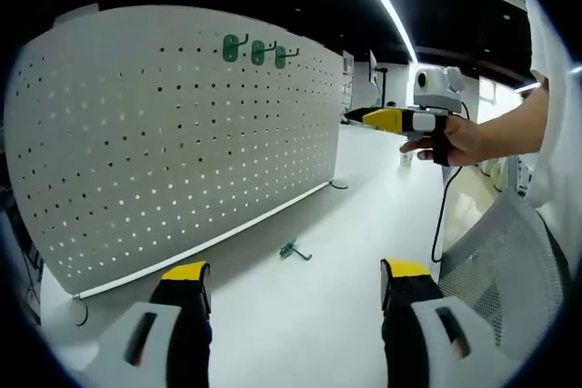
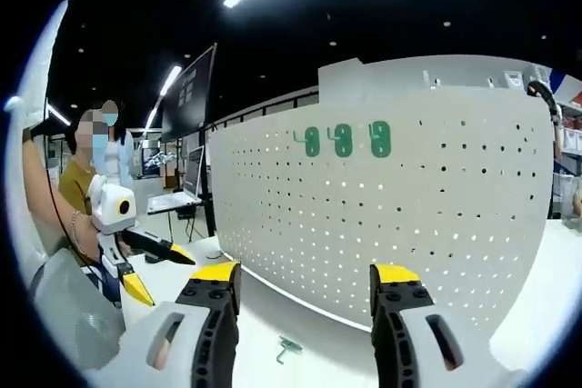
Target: Insert the hook assembly into the mounting plate slot until the hook locks in place.
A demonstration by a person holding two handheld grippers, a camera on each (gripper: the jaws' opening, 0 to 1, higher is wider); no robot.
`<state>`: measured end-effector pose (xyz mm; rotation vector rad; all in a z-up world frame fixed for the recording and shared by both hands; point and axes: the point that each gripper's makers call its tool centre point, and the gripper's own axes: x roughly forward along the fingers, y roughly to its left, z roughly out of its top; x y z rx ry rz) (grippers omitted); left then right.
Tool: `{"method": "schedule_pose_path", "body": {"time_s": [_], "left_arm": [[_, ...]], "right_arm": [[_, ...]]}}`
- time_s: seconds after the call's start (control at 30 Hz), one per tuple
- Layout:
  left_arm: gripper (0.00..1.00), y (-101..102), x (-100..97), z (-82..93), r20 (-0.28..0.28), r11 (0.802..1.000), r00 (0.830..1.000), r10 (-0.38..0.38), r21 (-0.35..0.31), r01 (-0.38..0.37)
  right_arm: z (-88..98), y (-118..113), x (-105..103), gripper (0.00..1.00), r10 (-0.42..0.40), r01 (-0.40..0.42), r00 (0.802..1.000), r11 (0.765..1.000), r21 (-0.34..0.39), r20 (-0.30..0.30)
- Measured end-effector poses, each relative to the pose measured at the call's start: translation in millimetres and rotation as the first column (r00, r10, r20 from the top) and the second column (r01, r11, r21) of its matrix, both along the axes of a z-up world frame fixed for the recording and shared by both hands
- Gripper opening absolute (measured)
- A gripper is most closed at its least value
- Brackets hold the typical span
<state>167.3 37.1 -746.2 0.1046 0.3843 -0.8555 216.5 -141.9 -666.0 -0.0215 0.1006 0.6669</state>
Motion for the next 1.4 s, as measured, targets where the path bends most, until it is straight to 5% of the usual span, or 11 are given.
{"method": "schedule_pose_path", "body": {"time_s": [0.6, 1.4], "left_arm": [[0.78, 1, -1.0, -2.6, -0.008, 1.000, 1.000, 0.005, -0.012, -0.005], [0.79, 5, -6.5, -15.3, -0.036, 1.000, 0.999, 0.014, -0.004, -0.014]], "right_arm": [[-48.9, -6, -34, 0.58, 0.045, -0.049, 0.991, 0.998, -0.029, -0.127], [-89.9, -17, -63, 0.64, 0.043, -0.063, 0.967, 0.995, -0.071, -0.252]]}}
